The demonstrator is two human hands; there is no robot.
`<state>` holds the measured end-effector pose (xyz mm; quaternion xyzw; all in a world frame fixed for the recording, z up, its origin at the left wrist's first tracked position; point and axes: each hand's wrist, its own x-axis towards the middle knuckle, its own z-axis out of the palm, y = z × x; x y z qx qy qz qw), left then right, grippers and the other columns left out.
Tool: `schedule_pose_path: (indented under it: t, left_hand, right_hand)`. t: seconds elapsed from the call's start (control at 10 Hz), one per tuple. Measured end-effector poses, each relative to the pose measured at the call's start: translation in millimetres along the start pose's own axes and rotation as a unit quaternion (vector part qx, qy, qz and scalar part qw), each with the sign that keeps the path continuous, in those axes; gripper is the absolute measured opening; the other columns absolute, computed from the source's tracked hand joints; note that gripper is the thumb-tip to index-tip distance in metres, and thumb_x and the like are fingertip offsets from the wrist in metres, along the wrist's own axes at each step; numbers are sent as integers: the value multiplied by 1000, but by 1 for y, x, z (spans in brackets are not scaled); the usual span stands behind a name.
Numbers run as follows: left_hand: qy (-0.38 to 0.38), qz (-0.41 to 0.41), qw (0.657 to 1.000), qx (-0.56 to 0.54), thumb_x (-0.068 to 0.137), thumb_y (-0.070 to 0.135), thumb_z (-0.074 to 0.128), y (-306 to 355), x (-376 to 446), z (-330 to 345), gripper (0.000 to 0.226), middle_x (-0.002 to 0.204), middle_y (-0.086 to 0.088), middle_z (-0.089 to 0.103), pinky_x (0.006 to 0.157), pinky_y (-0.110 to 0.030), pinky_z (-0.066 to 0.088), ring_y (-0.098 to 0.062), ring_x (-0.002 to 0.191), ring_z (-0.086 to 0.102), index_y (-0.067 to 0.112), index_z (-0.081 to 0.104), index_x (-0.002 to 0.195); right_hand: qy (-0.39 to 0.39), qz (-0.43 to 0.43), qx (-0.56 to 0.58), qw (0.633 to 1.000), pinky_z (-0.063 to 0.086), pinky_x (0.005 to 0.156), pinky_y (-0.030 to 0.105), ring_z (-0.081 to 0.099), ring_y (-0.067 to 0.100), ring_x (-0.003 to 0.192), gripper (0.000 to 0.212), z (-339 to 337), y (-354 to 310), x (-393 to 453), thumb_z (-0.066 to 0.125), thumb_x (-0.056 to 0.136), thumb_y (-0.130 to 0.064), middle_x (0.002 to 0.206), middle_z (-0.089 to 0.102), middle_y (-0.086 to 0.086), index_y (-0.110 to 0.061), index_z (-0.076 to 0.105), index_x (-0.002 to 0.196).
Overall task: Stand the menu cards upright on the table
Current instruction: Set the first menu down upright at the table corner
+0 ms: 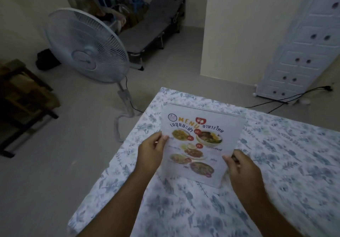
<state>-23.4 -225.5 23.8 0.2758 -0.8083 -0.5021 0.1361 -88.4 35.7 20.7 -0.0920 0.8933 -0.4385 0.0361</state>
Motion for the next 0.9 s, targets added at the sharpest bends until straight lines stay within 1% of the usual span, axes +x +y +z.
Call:
schedule_pose_path:
  t: [0.1, 0.2, 0.3, 0.4, 0.5, 0.6, 0.7, 0.8, 0.9]
  left_hand:
    - [-15, 15, 999, -37, 101, 36, 58, -2, 55, -13, 23, 88, 20, 78, 72, -18, 57, 4, 80, 71, 40, 77, 89]
    - [-21, 19, 996, -81, 98, 44, 57, 3, 146, -26, 25, 104, 7, 82, 88, -46, 63, -16, 100, 77, 35, 80, 99]
    - [-25, 22, 994, -102, 101, 38, 57, 6, 201, -28, 25, 105, 5, 82, 90, -52, 62, -19, 101, 77, 43, 81, 93]
    - [-17, 24, 993, -114, 103, 33, 55, 7, 258, -25, 28, 105, -13, 81, 88, -62, 60, -39, 103, 75, 34, 78, 88]
    - [-18, 22, 995, -98, 102, 36, 53, 1, 279, -21, 29, 105, -19, 79, 87, -63, 59, -44, 104, 73, 22, 77, 94]
    - [-10, 44, 997, -66, 105, 37, 49, -12, 284, -14, 41, 101, -19, 79, 83, -59, 60, -39, 97, 75, 6, 75, 105]
    - [-7, 59, 997, -57, 107, 35, 48, -12, 282, -12, 41, 100, -19, 78, 83, -55, 60, -32, 93, 74, 4, 74, 106]
    - [-14, 54, 998, -25, 109, 33, 44, 4, 272, -12, 37, 108, -6, 78, 86, -44, 59, -28, 101, 73, 11, 73, 115]
    - [-16, 56, 998, 29, 109, 34, 42, 10, 257, -15, 36, 119, -1, 75, 84, -34, 52, -22, 107, 69, 17, 69, 127]
  right_hand:
    - [29, 29, 58, 997, 46, 53, 11, 67, 0, 73, 17, 29, -22, 40, 65, 97, -22, 84, 70, -13, -32, 63, 84]
    - [97, 68, 165, 979, 51, 53, 9, 71, -3, 73, 6, 68, -53, 107, 69, 95, -23, 81, 72, -12, -21, 70, 90]
    - [130, 73, 188, 971, 48, 50, 6, 68, -11, 69, 6, 89, -69, 153, 69, 95, -23, 79, 70, -14, -19, 70, 90]
    - [136, 63, 193, 970, 48, 50, 7, 66, -13, 66, 7, 111, -80, 205, 68, 96, -23, 76, 68, -16, -22, 69, 89]
    - [136, 57, 167, 975, 48, 49, 6, 66, -13, 65, 6, 122, -76, 223, 67, 96, -23, 76, 68, -15, -22, 68, 90]
    - [132, 24, 144, 980, 54, 51, 14, 71, -1, 69, 7, 131, -64, 225, 64, 98, -26, 74, 70, -10, -23, 66, 91]
    - [131, 11, 120, 984, 58, 53, 22, 72, 6, 70, 9, 131, -61, 225, 62, 99, -29, 74, 70, -6, -24, 64, 91]
    - [108, 20, 77, 991, 53, 51, 17, 72, 8, 73, 8, 121, -66, 224, 61, 99, -33, 75, 70, -11, -26, 63, 94]
    - [49, 28, 22, 998, 52, 61, 20, 72, 10, 87, 16, 106, -69, 216, 58, 99, -42, 95, 73, -17, -30, 62, 109]
